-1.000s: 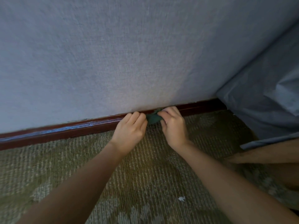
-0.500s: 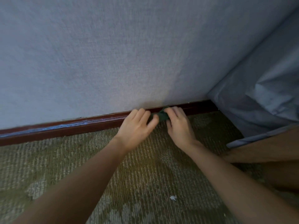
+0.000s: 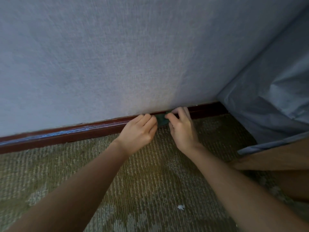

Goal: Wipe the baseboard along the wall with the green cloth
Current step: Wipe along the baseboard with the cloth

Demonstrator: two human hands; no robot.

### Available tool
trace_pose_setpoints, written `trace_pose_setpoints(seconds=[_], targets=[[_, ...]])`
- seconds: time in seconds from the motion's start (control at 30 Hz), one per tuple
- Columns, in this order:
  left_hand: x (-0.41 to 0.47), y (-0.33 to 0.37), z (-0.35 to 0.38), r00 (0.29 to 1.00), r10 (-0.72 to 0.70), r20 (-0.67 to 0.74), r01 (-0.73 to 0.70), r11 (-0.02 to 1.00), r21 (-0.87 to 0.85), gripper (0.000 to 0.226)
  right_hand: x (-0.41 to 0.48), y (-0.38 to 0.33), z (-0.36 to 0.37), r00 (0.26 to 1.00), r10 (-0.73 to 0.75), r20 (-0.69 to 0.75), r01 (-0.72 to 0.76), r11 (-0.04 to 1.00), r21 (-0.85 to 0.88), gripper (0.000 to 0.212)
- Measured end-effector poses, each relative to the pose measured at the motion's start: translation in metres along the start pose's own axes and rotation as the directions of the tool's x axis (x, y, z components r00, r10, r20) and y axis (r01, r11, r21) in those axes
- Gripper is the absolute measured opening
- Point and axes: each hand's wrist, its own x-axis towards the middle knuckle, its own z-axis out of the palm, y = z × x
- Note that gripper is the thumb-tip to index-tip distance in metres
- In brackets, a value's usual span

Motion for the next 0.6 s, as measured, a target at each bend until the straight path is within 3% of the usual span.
trace_pose_setpoints(seconds=[0.17,0.3,0.47,0.53,0.6], targets=[[0.027,0.014,0.01,0.999,0.02,-0.036,-0.022,0.998,-0.055,0.023,-0.002,0.028,-0.022,0.999,-0.029,0.036,0.031,0.997,-0.077,0.025],[0.055,0.03,0.021,0.996,-0.006,-0.084,-0.001,0.996,-0.092,0.026,-0.001,0.05,-0.031,0.999,-0.015,-0.041,0.009,0.988,-0.153,0.032],[0.052,0.026,0.022,0.997,0.038,-0.064,-0.042,0.997,-0.06,0.015,-0.002,0.05,-0.018,0.982,0.143,-0.124,-0.15,0.987,-0.058,0.013],[0.046,0.023,0.021,0.998,0.026,-0.049,-0.029,0.998,-0.063,0.017,-0.003,0.042,-0.015,0.992,0.073,-0.105,-0.085,0.99,-0.117,0.018],[0.035,0.018,0.017,0.999,0.013,-0.029,-0.015,0.997,-0.074,0.017,-0.003,0.03,-0.011,0.99,0.103,-0.099,-0.111,0.991,-0.074,0.015]])
